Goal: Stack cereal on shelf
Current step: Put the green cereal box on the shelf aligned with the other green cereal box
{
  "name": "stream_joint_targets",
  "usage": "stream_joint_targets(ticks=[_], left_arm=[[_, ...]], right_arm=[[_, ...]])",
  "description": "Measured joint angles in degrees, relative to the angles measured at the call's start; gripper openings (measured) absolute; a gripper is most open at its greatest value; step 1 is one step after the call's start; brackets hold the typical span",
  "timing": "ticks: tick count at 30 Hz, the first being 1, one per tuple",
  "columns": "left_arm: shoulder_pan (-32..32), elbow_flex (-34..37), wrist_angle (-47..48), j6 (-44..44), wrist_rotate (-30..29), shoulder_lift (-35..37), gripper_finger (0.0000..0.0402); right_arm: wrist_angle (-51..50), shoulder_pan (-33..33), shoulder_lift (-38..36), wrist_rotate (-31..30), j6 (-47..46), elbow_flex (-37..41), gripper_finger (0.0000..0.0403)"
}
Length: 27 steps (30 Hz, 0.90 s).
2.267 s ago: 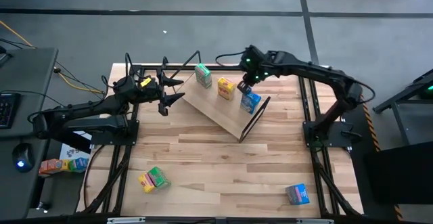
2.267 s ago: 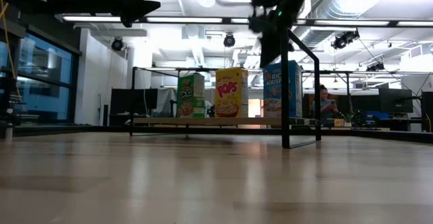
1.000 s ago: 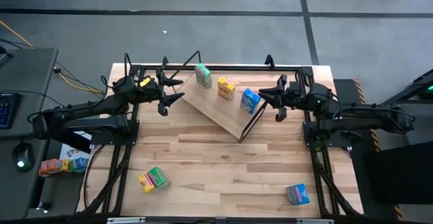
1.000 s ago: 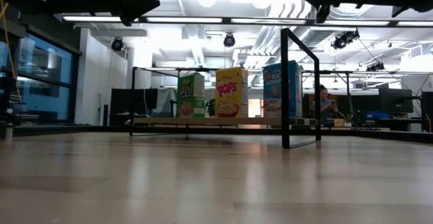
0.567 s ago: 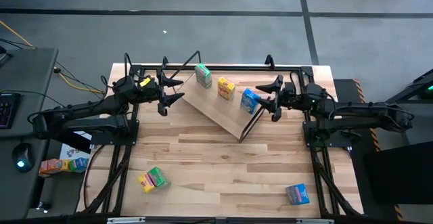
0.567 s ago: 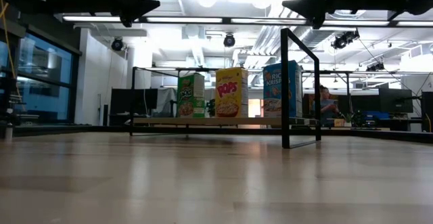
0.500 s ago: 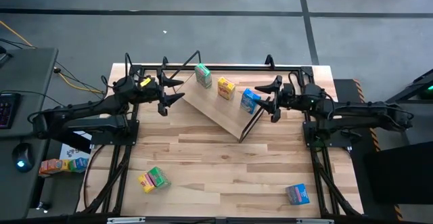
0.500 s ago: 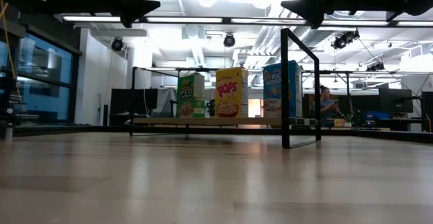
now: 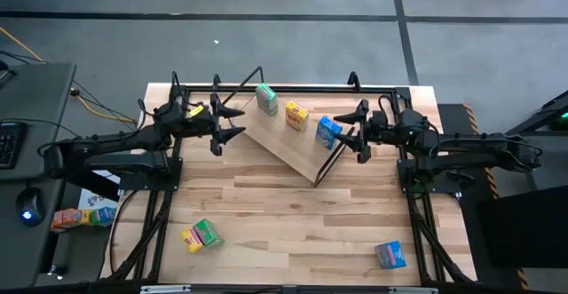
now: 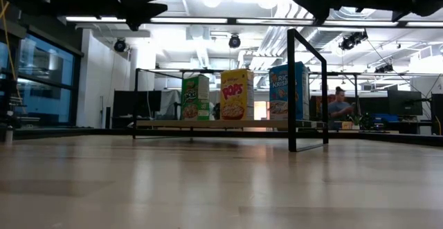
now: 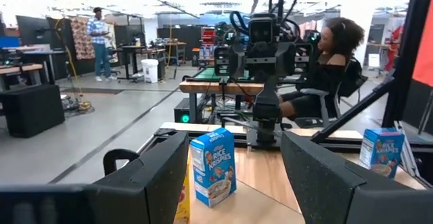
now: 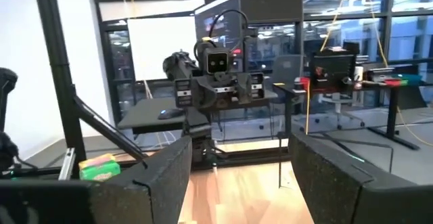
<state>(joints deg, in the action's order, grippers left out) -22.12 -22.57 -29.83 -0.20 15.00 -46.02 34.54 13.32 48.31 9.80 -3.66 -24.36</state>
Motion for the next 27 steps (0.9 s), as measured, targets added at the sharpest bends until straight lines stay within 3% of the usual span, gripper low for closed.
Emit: stream_joint_targets(ticks=[6, 12, 22, 24, 27], left_arm=[[2.08, 0.0, -0.1, -0.12, 0.36, 0.0, 0.0227], [8.15, -2.74, 0.23, -4.0, 11.17, -1.93, 0.0227], [26.98, -17.53, 33.84, -1.19, 12.84, -5.81, 0.0227], [31.71, -19.85, 38.14, -1.14, 10.9, -6.05, 0.0227], [39.11, -21.92, 43.37, -1.36, 2.84, -6.01, 0.0227]], right_arm=[[0.02, 0.0, 0.0, 0.25, 0.26, 0.0, 0.024], [0.02, 0.0, 0.0, 0.25, 0.27, 0.0, 0.024], [-1.16, 0.0, 0.0, 0.25, 1.13, 0.0, 0.024], [-1.33, 0.0, 0.0, 0.25, 1.13, 0.0, 0.024], [-1.65, 0.0, 0.0, 0.25, 1.13, 0.0, 0.024]])
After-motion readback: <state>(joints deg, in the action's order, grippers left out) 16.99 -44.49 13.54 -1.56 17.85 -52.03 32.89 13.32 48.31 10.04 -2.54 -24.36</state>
